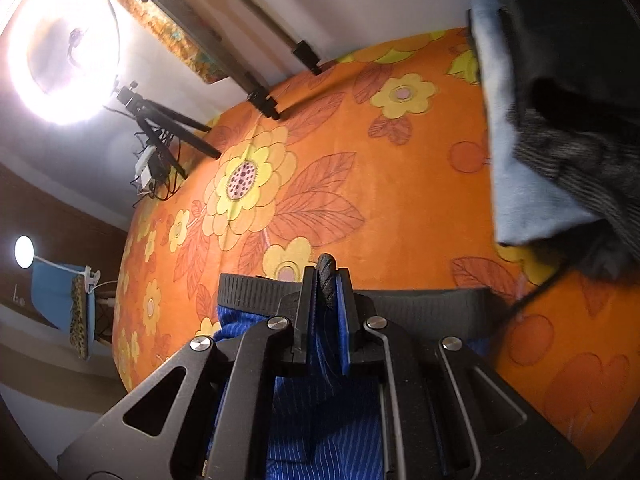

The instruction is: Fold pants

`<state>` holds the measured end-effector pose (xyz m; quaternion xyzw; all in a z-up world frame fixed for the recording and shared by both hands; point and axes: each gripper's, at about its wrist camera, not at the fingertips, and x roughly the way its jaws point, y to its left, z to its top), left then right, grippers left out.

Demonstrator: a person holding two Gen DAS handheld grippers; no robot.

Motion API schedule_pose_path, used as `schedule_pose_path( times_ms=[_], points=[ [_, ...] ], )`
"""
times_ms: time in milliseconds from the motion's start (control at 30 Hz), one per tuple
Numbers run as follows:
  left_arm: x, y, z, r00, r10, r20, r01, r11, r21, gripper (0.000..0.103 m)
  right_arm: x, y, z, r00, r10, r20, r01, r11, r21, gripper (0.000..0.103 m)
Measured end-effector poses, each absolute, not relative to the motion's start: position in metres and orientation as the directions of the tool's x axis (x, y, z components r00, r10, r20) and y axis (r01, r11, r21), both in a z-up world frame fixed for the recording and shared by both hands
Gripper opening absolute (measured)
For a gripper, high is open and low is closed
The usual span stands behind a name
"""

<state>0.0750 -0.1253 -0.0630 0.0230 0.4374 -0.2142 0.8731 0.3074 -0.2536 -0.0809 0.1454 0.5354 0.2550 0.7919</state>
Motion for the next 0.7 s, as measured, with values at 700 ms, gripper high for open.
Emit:
schedule_pose_path(
  times_ms=[700],
  points=[
    [0.112, -0.144, -0.095, 0.508, -0.284, -0.813, 0.349, 0.931, -0.107, 0.003, 0.318, -0.242, -0.091, 0.262, 0.598, -0.758, -0.269, 0.799, 0.537, 0.009]
  ],
)
